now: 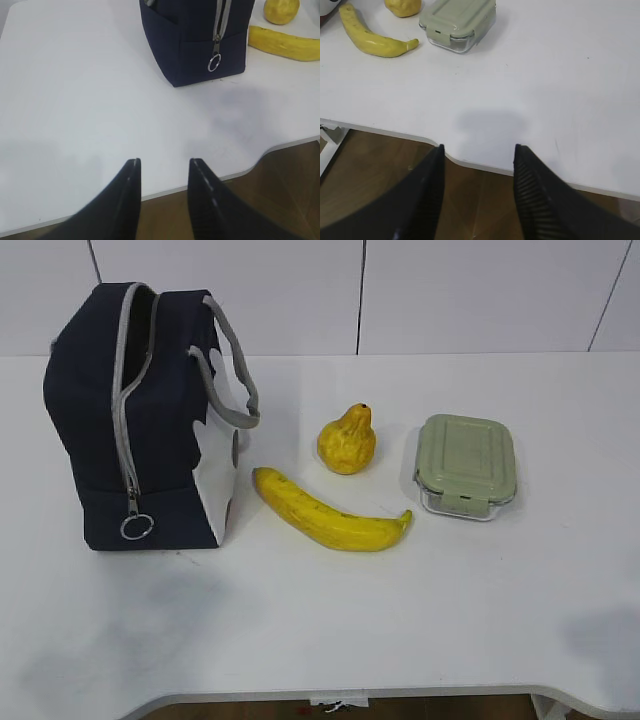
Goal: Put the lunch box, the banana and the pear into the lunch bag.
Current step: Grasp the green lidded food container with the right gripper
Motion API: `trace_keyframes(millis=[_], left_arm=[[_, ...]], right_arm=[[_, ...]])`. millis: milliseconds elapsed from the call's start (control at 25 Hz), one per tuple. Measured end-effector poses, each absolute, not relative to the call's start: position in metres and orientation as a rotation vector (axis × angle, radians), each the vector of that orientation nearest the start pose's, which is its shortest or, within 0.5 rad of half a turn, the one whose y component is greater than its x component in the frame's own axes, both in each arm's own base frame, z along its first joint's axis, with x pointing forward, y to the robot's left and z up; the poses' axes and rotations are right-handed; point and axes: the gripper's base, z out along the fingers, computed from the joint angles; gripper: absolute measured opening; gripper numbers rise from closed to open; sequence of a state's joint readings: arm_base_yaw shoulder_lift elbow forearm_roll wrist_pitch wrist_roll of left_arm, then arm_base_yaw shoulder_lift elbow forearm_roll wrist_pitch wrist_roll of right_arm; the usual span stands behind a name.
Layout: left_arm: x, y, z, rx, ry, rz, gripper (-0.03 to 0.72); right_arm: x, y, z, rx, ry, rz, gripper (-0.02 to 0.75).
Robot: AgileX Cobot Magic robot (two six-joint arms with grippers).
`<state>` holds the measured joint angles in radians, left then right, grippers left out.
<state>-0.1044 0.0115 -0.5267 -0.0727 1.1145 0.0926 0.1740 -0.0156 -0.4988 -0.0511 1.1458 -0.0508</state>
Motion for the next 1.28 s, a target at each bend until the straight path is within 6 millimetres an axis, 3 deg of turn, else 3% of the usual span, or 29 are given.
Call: trace_keyframes(millis=[960,1280], left_arm=[[-0.0092,-0.005,0.2806,0.211,2.071,-0.095,0.244],[-0.0092,-0.005,0.2806,0.211,2.071,-0.095,0.244]], right_arm=[[-0.0104,-0.0039,0.2701,-0.235,2.102,0.043,0.348],[-0.011,-0.0029,0.2701,0.05,2.126,0.221,0.348]])
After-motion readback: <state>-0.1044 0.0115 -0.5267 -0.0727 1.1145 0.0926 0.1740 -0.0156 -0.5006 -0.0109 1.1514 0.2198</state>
